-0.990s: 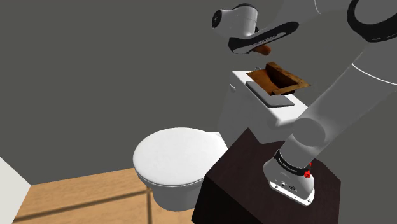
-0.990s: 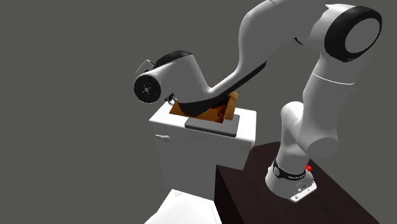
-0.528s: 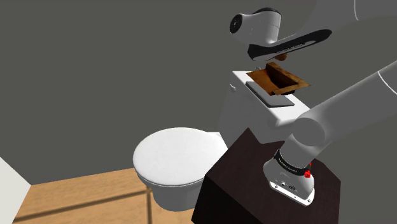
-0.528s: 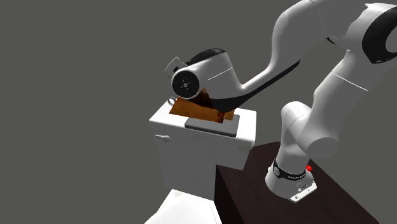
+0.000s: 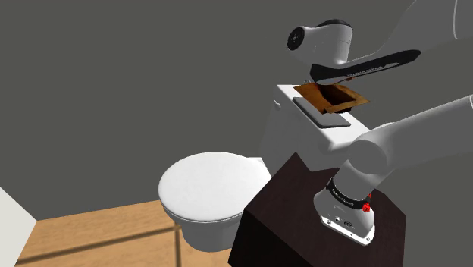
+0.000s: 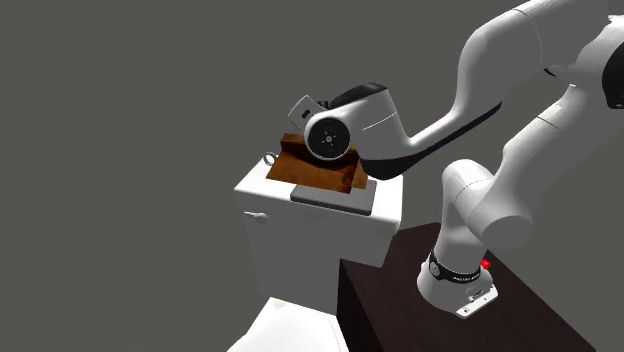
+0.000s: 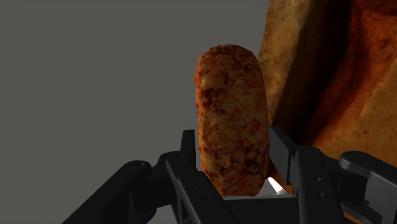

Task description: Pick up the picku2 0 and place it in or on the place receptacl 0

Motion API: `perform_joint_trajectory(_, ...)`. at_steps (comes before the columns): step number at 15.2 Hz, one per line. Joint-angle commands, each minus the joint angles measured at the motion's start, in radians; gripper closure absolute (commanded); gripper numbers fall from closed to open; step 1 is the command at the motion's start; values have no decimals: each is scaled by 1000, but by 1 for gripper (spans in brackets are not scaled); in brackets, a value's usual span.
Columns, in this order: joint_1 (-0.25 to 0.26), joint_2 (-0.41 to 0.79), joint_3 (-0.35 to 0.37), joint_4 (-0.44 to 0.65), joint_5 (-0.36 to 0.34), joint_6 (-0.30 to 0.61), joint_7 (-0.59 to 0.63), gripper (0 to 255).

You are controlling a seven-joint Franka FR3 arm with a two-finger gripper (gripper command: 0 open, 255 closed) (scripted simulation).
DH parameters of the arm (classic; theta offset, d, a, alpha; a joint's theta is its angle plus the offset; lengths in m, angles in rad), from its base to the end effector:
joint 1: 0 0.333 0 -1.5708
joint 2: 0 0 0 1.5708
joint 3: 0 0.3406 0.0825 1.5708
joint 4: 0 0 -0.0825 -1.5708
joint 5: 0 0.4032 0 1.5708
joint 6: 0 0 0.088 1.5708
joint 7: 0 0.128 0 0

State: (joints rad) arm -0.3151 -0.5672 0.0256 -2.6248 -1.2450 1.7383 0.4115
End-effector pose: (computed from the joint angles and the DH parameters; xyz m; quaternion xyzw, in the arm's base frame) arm 0.3150 -0.2036 0.4681 0.8136 -0.1006 -0.0974 0.5644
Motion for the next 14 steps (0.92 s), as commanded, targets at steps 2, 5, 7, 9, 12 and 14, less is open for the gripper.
perform_joint_trajectory(2,-1,17,0,-21,-8,13,38,255)
perform_joint_trajectory(5,-3,39,-1,-40,-17,27,77,255)
perform_joint_trajectory(7,-4,56,-2,-51,-24,36,103,255)
perform_joint_trajectory(9,-5,73,-2,-61,-31,45,130,255)
perform_joint_trajectory(12,-6,79,-3,-65,-33,48,139,255)
perform_joint_trajectory(14,-5,79,-3,-65,-33,48,139,255)
